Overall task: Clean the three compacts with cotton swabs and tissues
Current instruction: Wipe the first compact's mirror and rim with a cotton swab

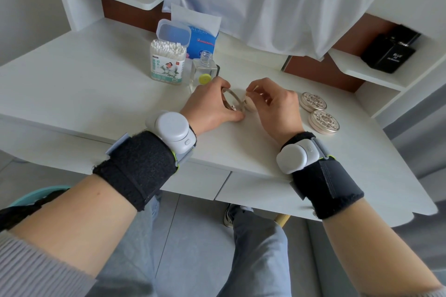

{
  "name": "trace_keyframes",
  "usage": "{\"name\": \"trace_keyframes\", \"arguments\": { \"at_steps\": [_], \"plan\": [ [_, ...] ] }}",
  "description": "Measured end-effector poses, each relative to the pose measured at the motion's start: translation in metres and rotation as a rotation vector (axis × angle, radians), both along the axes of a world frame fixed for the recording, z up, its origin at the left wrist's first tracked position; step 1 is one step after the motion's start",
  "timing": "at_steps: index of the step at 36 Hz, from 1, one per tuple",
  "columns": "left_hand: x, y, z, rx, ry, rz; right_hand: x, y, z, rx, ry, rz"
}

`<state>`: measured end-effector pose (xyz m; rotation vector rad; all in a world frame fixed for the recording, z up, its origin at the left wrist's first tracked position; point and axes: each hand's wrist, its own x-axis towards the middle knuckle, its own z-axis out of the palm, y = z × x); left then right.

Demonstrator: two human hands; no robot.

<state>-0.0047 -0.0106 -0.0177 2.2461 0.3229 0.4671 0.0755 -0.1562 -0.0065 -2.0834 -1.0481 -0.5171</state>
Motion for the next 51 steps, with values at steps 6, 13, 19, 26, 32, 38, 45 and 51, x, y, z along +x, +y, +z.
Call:
{"name": "trace_keyframes", "arguments": {
  "at_steps": [6,13,19,26,32,38,45,51],
  "plan": [
    [0.0,-0.001,0.0,-0.009,0.006,0.003,0.0,-0.001,0.0,-0.025,0.064,0.035],
    [0.001,0.0,-0.001,-0.007,0.004,0.007,0.0,-0.002,-0.002,-0.013,0.096,0.057],
    [0.0,-0.001,-0.001,0.003,0.002,0.002,0.002,0.0,-0.002,0.004,0.035,0.012],
    [-0.001,0.0,0.001,-0.014,0.001,-0.005,0.004,-0.002,0.002,0.163,0.053,-0.068],
    [-0.002,0.0,0.0,-0.02,0.02,-0.028,0.01,-0.009,0.002,0.258,0.185,-0.179],
    [-0.003,0.001,0.002,-0.038,0.008,-0.052,0.008,-0.019,0.004,0.304,0.316,-0.188],
    [-0.014,-0.004,0.003,-0.061,-0.064,-0.024,-0.016,-0.017,0.007,0.36,0.401,-0.135],
    [-0.056,0.009,0.004,-0.173,-0.174,0.048,-0.056,0.007,0.005,0.422,0.388,-0.08]
  ]
}}
